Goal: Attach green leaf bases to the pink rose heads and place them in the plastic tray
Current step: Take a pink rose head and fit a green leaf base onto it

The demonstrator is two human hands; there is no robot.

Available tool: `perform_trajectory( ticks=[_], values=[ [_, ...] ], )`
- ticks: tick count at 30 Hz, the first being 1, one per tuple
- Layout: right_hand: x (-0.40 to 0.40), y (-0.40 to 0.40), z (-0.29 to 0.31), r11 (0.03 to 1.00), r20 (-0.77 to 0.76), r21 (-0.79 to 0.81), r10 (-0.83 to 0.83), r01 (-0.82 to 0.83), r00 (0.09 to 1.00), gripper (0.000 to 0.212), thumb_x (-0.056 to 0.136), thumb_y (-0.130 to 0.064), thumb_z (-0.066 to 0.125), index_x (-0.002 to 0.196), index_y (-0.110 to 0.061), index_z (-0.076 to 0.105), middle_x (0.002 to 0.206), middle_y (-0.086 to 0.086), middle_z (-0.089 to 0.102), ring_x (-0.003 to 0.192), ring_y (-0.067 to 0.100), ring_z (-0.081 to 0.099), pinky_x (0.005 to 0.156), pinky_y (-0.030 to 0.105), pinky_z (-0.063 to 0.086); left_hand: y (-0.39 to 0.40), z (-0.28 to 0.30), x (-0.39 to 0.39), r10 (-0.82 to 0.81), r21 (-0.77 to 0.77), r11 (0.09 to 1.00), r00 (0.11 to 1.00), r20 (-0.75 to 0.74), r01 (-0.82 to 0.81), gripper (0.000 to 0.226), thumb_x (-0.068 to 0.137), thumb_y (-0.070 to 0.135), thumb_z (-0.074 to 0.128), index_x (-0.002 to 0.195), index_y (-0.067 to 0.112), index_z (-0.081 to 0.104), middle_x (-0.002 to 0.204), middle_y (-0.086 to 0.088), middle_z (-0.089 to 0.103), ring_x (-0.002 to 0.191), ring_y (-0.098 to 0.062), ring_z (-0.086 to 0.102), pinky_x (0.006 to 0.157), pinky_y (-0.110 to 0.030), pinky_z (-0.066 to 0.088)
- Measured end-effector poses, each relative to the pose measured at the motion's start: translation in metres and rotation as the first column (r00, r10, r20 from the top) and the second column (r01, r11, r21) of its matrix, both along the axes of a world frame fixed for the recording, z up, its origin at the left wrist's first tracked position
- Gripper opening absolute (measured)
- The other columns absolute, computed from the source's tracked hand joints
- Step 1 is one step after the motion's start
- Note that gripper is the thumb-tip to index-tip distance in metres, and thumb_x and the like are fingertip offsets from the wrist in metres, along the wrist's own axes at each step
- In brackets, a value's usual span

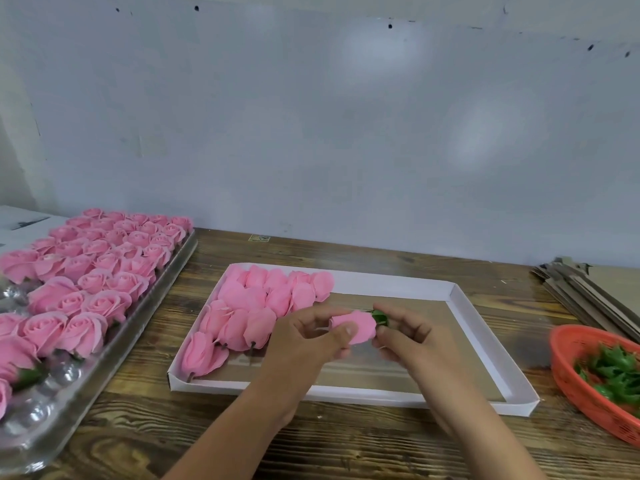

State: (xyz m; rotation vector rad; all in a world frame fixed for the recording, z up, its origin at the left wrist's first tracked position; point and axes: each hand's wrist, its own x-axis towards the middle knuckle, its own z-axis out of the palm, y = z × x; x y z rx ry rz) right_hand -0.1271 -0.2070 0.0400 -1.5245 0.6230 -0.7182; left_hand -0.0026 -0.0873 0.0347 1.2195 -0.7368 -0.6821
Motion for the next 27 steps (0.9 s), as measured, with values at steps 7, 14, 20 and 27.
perform_trajectory(
  ticks=[7,14,20,27],
  values=[
    [-0.006,0.003,-0.006,0.989,0.127,0.142,0.029,-0.047,0.991,0.03,0.093,0.004,0.055,0.115,-0.011,0.069,0.092,0.013,0.076,0.081,0.016,0.071,0.067,0.021,0.057,-0.002,-0.002,0.0,0.038,0.014,0.999,0.999,0.006,-0.038,0.022,0.086,0.013,0.077,0.095,0.033,0.081,0.098,0.0,0.079,0.089,-0.011,0.072,0.073,-0.021,0.057],
    [-0.004,0.003,-0.014,0.993,0.174,0.121,-0.008,-0.014,0.985,0.027,0.092,0.005,0.057,0.11,-0.01,0.071,0.09,0.006,0.076,0.073,0.01,0.069,0.065,0.019,0.055,-0.002,-0.004,0.0,0.053,0.025,0.998,0.998,-0.016,-0.052,0.018,0.085,0.012,0.078,0.096,0.026,0.081,0.097,-0.002,0.079,0.088,-0.014,0.073,0.072,-0.022,0.058],
    [-0.006,0.001,-0.014,0.955,0.247,0.267,0.062,-0.13,0.967,0.043,0.071,-0.017,0.071,0.112,-0.007,0.065,0.085,0.014,0.07,0.07,0.014,0.064,0.057,0.021,0.052,-0.001,-0.002,-0.001,0.014,0.02,1.0,0.999,-0.053,-0.013,0.019,0.084,0.013,0.078,0.09,0.031,0.082,0.097,-0.002,0.079,0.085,-0.012,0.073,0.072,-0.021,0.058],
    [-0.003,0.003,-0.017,0.984,0.229,0.169,0.01,-0.05,0.973,0.04,0.068,-0.019,0.073,0.107,-0.012,0.068,0.093,0.008,0.075,0.074,0.007,0.066,0.058,0.02,0.052,-0.001,-0.004,0.0,0.007,0.013,1.0,0.999,-0.054,-0.006,0.02,0.075,0.026,0.08,0.095,0.03,0.081,0.097,-0.005,0.079,0.084,-0.012,0.073,0.073,-0.022,0.058]
  ],
)
